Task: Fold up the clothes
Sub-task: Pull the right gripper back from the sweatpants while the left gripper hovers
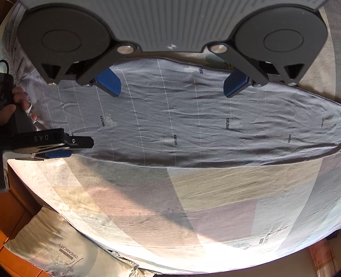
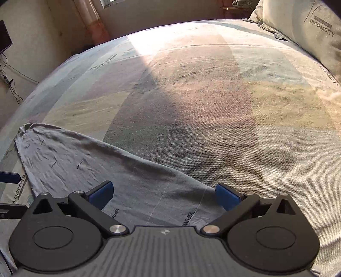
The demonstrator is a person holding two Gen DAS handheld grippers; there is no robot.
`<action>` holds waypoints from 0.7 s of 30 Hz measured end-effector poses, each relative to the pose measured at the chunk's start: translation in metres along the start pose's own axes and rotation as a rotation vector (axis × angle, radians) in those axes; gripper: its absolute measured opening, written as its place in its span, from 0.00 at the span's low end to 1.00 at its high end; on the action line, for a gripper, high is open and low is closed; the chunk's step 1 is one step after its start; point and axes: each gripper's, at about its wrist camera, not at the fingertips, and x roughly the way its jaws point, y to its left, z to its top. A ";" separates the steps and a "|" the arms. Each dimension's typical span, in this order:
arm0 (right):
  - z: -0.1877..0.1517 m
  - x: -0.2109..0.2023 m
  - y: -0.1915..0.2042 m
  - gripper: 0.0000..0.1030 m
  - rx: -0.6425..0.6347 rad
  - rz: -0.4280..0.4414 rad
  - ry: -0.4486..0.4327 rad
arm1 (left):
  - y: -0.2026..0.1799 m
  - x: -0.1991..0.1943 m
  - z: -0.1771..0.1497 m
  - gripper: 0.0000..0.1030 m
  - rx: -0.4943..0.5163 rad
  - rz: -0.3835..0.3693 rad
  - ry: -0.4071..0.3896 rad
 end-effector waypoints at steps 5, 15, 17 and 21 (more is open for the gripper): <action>-0.027 -0.007 0.017 1.00 -0.038 -0.004 0.046 | 0.003 0.000 -0.003 0.99 0.016 -0.006 0.010; 0.005 0.003 -0.007 1.00 0.087 0.007 0.040 | 0.007 0.001 -0.004 0.99 0.003 -0.014 0.014; 0.001 0.008 -0.003 1.00 0.050 0.003 0.045 | 0.006 0.002 -0.006 0.99 0.013 -0.013 0.017; 0.011 0.017 -0.008 1.00 0.018 -0.044 0.024 | 0.008 0.001 -0.006 0.99 0.008 -0.012 0.018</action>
